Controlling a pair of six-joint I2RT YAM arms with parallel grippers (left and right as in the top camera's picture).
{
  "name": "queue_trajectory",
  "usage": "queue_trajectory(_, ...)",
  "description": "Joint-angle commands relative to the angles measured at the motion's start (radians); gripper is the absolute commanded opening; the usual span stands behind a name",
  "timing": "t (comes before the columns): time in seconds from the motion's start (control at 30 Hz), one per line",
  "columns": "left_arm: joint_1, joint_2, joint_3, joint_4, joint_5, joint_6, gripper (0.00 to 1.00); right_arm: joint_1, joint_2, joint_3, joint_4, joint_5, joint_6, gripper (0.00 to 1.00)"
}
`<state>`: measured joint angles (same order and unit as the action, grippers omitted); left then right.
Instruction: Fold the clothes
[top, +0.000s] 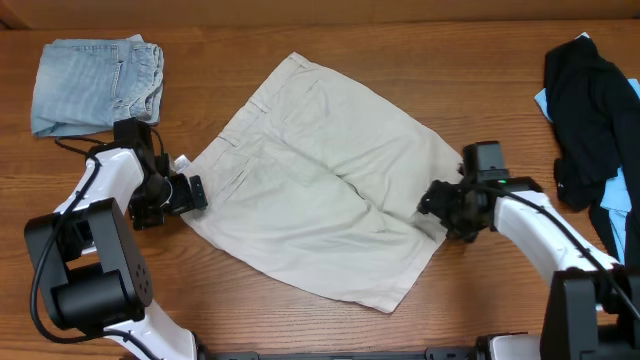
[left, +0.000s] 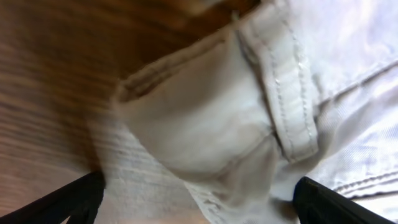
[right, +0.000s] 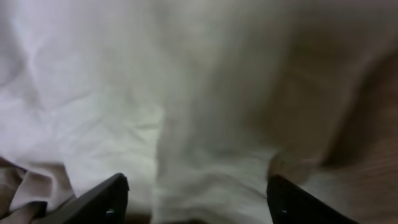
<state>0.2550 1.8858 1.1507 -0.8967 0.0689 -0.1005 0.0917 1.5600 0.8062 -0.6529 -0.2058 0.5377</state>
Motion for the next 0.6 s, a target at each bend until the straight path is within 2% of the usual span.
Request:
queue_trajectory(0.0, -0.019, 0.070, 0.025, -0.054, 0.063, 0.019, 1.00, 0.028, 0.002, -0.001, 0.025, 0.040, 0.012, 0.67)
queue_trajectory(0.1, -0.032, 0.070, 0.106, -0.101, 0.063, 0.019, 1.00, 0.032, 0.003, -0.001, 0.032, 0.108, 0.015, 0.54)
queue_trajectory(0.2, -0.042, 0.070, 0.191, -0.140, 0.063, 0.018, 1.00, 0.031, 0.009, -0.001, 0.043, 0.138, 0.016, 0.31)
queue_trajectory(0.33, -0.051, 0.070, 0.305, -0.185, 0.063, 0.013, 1.00, 0.032, 0.037, -0.001, 0.068, 0.138, 0.016, 0.10)
queue_trajectory(0.37, -0.054, 0.070, 0.355, -0.204, 0.063, 0.002, 1.00, 0.031, 0.058, -0.001, 0.073, 0.138, 0.016, 0.08)
queue_trajectory(0.57, -0.064, 0.070, 0.533, -0.291, 0.063, -0.012, 1.00, 0.030, 0.152, -0.001, 0.089, 0.136, 0.043, 0.07)
